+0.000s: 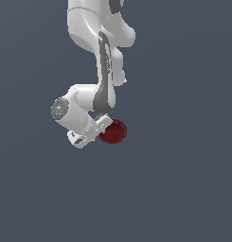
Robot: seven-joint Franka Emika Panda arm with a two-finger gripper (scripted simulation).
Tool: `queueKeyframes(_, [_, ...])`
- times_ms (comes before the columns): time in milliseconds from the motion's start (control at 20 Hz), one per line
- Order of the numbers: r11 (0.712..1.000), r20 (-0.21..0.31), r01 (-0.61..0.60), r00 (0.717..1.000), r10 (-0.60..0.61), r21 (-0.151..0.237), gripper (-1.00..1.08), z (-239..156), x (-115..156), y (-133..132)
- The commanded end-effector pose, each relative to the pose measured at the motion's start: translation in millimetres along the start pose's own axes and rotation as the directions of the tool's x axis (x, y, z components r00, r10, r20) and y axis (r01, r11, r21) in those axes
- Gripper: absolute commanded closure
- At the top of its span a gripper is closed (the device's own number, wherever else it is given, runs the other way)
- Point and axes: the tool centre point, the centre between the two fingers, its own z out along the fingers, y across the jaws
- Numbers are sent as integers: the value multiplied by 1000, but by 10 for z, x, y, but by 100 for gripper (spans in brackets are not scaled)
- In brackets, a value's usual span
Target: Pick up the object and move it to a goal position.
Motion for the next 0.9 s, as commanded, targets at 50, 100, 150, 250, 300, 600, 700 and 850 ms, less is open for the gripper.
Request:
queueKeyframes(50, [999,-7,27,1000,-27,16,-20,21,-18,26])
queueKeyframes(100, [999,-8,32,999,-32,19,-20,25,-22,31])
queueKeyframes(150, [999,-9,37,999,-36,21,-20,28,-26,36])
queueKeyframes(250, [999,-11,42,999,-42,25,-20,33,-30,41])
queueKeyframes(300, [999,-11,43,999,-43,25,-20,34,-31,43])
queueKeyframes(600, [999,-11,41,999,-41,24,-20,90,-32,42])
queueKeyframes(700, [999,-11,42,999,-41,25,-20,161,-32,39])
queueKeyframes(850, [999,-11,43,999,-43,25,-20,276,-33,33])
